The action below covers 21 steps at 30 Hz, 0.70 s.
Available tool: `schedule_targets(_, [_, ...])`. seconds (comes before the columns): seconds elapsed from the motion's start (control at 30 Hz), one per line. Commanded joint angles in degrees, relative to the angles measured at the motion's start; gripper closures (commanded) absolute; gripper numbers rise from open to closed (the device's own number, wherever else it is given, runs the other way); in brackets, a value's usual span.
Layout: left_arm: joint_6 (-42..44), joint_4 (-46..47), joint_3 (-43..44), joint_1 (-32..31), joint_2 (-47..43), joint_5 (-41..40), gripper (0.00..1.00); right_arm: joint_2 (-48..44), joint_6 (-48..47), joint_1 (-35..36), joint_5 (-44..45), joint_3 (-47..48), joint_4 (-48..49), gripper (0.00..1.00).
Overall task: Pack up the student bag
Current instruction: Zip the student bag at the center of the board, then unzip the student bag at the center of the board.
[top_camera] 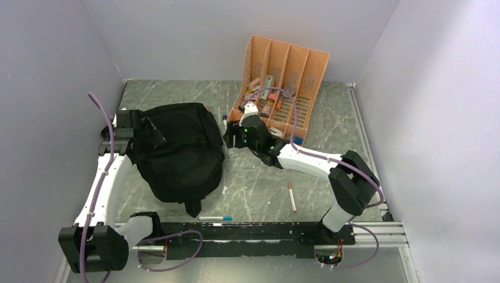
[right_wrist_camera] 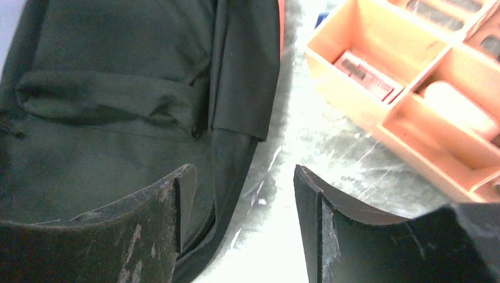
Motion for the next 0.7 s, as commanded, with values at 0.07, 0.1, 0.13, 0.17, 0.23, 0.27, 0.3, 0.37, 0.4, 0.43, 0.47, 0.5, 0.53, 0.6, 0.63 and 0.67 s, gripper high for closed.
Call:
schedule_targets(0.07, [0.3,3.4,-2.6,-0.5,1.9,2.8,0.07,6.6,5.1,-1.0,-12.0,3.4,-4.7,0.35])
schedule_targets(0.1, [0.4,3.5,-2.7,-0.5,2.2,3.2,0.07,8.0,5.0,-1.1,-14.3,4.4,-5.0,0.36])
schedule_targets(0.13, [0.5,3.6,-2.8,-0.5,2.7,3.5,0.08,9.5,4.9,-1.0,-16.0,5.3,-5.3,0.36])
schedule_targets(0.17, [0.6,3.6,-2.8,-0.5,2.9,3.7,0.08,10.9,4.8,-1.0,-17.4,6.3,-5.6,0.37])
schedule_targets(0.23, [1.1,4.0,-3.1,-0.6,3.1,3.9,0.09,13.2,4.4,-0.5,-18.3,7.7,-6.2,0.38])
schedule_targets(0.27, [1.5,4.5,-3.3,-0.7,3.0,4.3,0.09,13.8,4.0,-0.3,-17.7,8.0,-6.3,0.38])
schedule_targets(0.3, [1.9,5.1,-3.6,-0.7,2.8,4.9,0.10,14.2,3.4,0.1,-17.2,8.1,-6.2,0.38])
schedule_targets(0.37, [2.4,6.2,-4.1,-0.7,2.8,6.2,0.13,14.9,2.1,0.3,-17.0,8.6,-6.5,0.39])
schedule_targets(0.4, [2.5,6.6,-4.2,-0.8,3.0,6.7,0.15,15.3,1.4,0.4,-17.3,9.3,-7.0,0.39])
schedule_targets(0.43, [2.5,6.8,-4.3,-0.8,3.2,7.1,0.16,16.1,0.7,0.5,-17.9,10.1,-7.9,0.40])
schedule_targets(0.47, [2.5,6.8,-4.4,-0.8,3.5,7.2,0.17,16.6,0.2,0.7,-18.2,10.8,-8.9,0.40])
schedule_targets(0.5, [2.4,6.8,-4.3,-0.8,3.7,7.2,0.17,17.0,-0.2,1.0,-18.2,11.3,-9.9,0.40])
schedule_targets(0.53, [2.3,6.5,-4.2,-0.8,3.8,6.8,0.18,17.4,-0.6,1.2,-18.0,11.4,-10.1,0.42])
schedule_targets(0.6, [2.0,6.1,-3.9,-0.8,3.7,6.4,0.18,17.8,-1.3,1.7,-16.7,11.3,-12.3,0.48])
schedule_targets(0.63, [1.8,6.1,-3.7,-0.8,3.6,6.1,0.18,17.8,-1.4,1.9,-15.6,10.9,-13.0,0.50])
schedule_targets(0.67, [1.6,6.3,-3.4,-0.8,3.3,6.1,0.18,17.5,-1.8,2.1,-14.7,10.4,-13.6,0.52])
